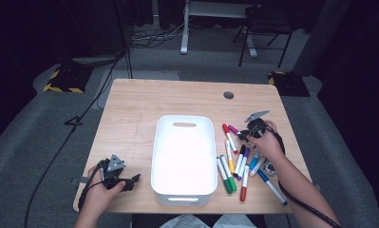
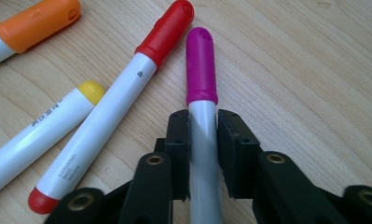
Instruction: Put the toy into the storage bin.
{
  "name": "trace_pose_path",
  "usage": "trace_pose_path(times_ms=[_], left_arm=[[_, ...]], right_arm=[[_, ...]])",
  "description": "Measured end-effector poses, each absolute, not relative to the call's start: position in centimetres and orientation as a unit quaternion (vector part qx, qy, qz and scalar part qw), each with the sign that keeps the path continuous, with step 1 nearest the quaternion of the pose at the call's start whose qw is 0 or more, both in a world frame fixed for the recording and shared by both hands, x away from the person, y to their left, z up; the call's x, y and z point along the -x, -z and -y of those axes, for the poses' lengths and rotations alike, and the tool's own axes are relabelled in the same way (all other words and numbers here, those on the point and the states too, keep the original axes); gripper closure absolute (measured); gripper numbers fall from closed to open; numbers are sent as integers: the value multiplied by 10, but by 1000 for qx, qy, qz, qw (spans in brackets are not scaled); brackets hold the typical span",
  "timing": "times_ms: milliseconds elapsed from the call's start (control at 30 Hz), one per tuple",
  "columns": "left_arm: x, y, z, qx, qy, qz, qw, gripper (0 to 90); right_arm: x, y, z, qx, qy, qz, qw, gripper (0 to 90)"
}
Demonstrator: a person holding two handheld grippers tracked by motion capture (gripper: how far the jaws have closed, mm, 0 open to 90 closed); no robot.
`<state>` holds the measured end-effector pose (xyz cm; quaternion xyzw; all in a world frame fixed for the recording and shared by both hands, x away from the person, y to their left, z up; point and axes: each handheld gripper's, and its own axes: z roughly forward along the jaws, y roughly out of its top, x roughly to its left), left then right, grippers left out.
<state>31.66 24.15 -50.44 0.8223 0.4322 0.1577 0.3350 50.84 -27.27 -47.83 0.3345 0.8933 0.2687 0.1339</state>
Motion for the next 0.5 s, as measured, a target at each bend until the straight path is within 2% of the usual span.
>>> trace_pose_path(times_ms=[367, 500], left_arm=[[-317, 505, -241, -821, -160, -433, 336, 174], [-317, 504, -241, -822, -160, -434, 333, 172]], right_arm=[[-510, 470, 272, -331, -262, -897, 135, 771], [-501, 452, 274, -331, -291, -889, 125, 771]])
